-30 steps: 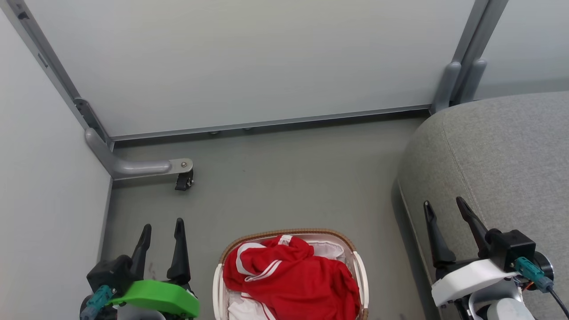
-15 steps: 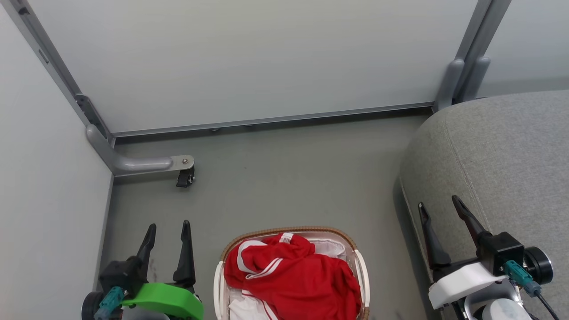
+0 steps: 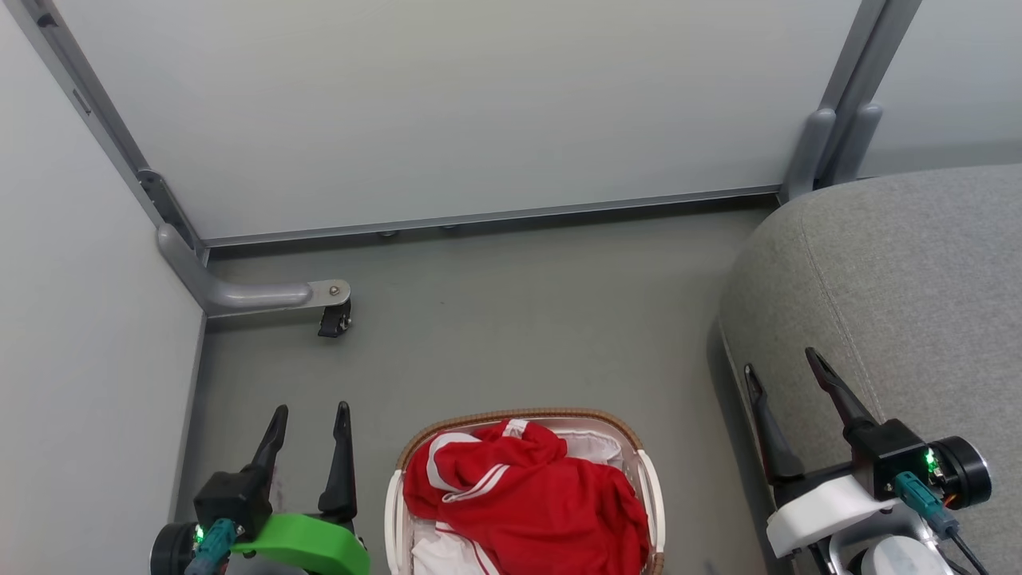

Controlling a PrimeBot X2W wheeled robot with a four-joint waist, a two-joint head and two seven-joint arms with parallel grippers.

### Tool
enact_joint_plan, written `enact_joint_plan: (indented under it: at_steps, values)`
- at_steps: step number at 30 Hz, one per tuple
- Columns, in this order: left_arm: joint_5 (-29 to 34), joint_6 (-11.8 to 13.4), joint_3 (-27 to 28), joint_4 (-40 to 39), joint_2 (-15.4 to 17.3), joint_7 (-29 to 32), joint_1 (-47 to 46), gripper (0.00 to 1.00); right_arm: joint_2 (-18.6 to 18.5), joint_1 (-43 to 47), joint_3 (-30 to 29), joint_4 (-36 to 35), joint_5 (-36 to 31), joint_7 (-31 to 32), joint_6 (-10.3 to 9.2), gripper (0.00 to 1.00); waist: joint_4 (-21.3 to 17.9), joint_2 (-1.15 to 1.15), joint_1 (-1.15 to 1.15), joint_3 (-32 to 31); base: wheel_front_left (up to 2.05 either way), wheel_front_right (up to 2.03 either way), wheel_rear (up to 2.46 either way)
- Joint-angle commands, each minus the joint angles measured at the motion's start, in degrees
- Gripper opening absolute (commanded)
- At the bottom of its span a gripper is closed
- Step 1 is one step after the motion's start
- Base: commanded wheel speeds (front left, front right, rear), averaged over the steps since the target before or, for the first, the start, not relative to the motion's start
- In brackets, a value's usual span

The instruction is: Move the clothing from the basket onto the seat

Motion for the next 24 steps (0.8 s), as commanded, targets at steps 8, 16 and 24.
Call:
enact_joint_plan:
  at_steps: [8,16,24]
  values:
    - [-0.12,-0.1,0.02,0.31,0.36,-0.06,-0.69,1.0,-0.34,0.98,-0.14,-0.33,0.15,-0.28,0.0,1.0,-0.05,0.0,0.0,-0.11,0.0,0.0,0.0]
    - [-0.3,-0.14,-0.5,0.38,0.36,-0.06,-0.12,1.0,-0.34,1.26,-0.2,-0.34,0.04,-0.28,0.0,1.0,-0.09,0.0,0.0,-0.27,0.0,0.0,0.0]
    - [-0.53,-0.14,-1.51,0.82,0.35,-0.06,-0.6,1.0,-0.34,0.49,0.29,-0.92,-0.29,-0.27,0.0,1.0,-0.67,0.0,0.0,1.1,0.0,0.0,0.0]
